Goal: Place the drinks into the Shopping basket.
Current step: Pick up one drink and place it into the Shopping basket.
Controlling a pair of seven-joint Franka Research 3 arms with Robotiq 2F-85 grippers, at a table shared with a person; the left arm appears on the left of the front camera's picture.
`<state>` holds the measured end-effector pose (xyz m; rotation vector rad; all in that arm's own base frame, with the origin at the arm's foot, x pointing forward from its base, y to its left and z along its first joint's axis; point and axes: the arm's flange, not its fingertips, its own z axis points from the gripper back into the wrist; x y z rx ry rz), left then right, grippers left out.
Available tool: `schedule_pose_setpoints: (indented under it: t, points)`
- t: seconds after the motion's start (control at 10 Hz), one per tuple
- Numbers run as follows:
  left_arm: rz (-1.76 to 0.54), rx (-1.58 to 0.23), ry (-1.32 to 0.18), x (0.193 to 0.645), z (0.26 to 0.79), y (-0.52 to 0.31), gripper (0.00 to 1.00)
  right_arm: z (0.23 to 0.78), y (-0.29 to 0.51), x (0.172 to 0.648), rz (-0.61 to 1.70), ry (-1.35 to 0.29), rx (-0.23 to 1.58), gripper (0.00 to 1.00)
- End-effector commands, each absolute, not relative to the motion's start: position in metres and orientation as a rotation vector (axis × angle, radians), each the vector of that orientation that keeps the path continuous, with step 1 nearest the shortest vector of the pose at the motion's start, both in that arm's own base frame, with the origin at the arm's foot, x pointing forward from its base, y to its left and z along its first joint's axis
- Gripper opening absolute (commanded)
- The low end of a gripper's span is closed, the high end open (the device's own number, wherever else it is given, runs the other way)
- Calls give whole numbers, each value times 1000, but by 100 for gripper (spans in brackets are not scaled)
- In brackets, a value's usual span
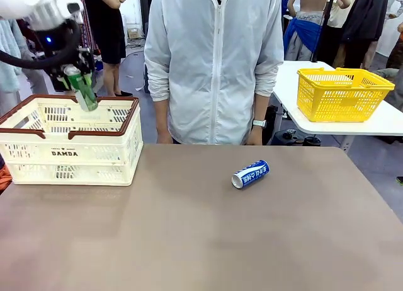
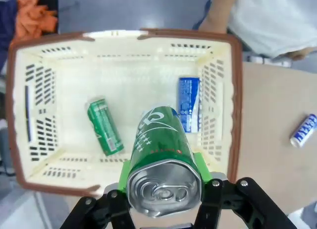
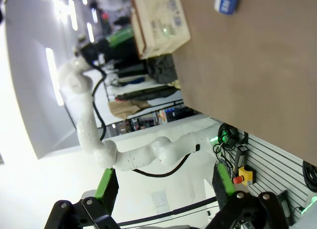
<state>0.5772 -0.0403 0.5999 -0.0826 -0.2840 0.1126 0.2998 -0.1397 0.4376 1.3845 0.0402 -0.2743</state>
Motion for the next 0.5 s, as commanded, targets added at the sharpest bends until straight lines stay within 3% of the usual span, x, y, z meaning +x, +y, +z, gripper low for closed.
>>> schedule_pose_setpoints:
  t: [0.0, 0.1, 0.2, 0.4]
  points:
    - [177, -128, -219, 585, 597, -48, 0, 444, -142, 300, -281, 60, 1386, 100]
    - [243, -171, -103, 588, 587, -43, 0, 444, -142, 300, -281, 60, 1386, 100]
    - [140, -89, -242, 587, 581, -42, 0, 444, -142, 300, -281, 60, 1386, 100]
    - [140, -89, -242, 587, 581, -42, 0, 444, -142, 300, -281, 60, 1386, 100]
